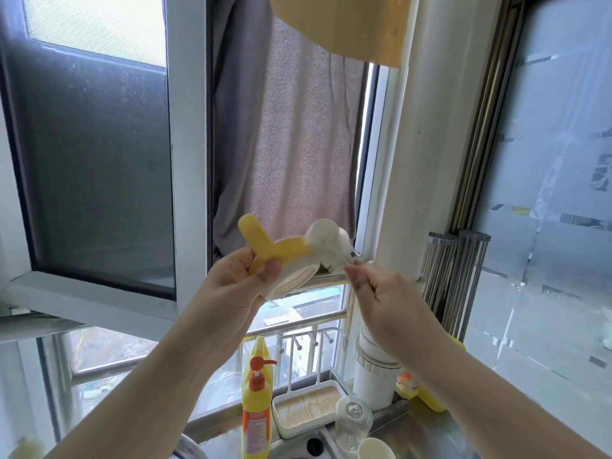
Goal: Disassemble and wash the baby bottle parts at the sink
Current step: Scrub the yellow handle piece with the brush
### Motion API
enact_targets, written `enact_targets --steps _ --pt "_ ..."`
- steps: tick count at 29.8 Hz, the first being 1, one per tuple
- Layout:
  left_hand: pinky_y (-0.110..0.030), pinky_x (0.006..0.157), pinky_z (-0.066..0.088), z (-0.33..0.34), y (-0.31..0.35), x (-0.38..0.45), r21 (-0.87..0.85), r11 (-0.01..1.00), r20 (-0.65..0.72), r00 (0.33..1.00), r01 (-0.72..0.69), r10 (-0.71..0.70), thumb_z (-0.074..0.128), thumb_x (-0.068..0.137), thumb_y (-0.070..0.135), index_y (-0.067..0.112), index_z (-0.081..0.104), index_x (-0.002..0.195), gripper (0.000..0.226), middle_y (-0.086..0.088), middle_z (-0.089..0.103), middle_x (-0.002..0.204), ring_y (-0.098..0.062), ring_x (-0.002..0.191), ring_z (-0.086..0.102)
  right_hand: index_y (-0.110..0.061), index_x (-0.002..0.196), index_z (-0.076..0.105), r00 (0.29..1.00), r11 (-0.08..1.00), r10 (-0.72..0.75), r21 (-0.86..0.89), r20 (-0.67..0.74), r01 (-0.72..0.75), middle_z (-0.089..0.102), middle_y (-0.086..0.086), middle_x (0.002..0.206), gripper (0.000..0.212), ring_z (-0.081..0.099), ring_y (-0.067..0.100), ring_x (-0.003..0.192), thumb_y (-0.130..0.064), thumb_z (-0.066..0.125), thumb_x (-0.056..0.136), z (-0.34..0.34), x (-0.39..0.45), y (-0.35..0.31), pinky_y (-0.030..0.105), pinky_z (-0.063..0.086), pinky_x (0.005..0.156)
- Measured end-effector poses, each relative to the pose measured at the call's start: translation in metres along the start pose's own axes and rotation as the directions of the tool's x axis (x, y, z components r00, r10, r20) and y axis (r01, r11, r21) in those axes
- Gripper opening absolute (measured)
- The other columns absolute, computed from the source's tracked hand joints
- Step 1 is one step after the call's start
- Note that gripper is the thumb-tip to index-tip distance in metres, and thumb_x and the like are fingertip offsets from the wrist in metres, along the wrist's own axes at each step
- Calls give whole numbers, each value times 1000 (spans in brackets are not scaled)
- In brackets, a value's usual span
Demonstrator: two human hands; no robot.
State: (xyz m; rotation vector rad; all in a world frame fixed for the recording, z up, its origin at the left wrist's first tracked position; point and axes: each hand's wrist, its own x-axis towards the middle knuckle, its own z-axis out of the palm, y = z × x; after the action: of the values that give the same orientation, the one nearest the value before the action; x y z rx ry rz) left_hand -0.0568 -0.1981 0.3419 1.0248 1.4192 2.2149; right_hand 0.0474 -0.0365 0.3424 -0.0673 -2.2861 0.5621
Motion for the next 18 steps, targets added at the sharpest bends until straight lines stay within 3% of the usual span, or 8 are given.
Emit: enact_targets --steps 3,9,14,18 --pt "-40 102 42 3 -1 2 -68 998 -19 1000 9 -11 55 77 15 5 65 104 30 -6 72 102 -18 101 65 -22 78 56 1000 998 -21 55 4 20 39 -8 46 34 43 5 42 -43 33 91 6 -2 -7 17 30 40" --pt "-40 88 51 0 -1 1 -190 981 -39 998 43 -51 55 79 16 8 68 95 22 -8 71 96 -22 95 66 -14 83 60 999 998 38 42 -6 -38 36 -9 45 40 42 3 42 -42 34 95 7 6 -3 16 30 43" --pt "-42 84 56 -2 -1 2 -220 974 -6 999 45 -48 57 78 22 12 73 81 19 -8 69 87 -22 89 65 -24 64 44 1000 999 14 36 2 -14 39 -7 47 38 43 4 44 -48 29 89 8 6 -2 17 31 43" --pt "-47 83 55 -6 2 3 -320 945 104 994 60 -28 75 73 34 10 72 82 25 -10 66 77 -20 74 66 -16 75 55 999 996 28 86 33 -31 42 -8 48 40 39 6 45 -51 41 88 6 4 2 18 31 45"
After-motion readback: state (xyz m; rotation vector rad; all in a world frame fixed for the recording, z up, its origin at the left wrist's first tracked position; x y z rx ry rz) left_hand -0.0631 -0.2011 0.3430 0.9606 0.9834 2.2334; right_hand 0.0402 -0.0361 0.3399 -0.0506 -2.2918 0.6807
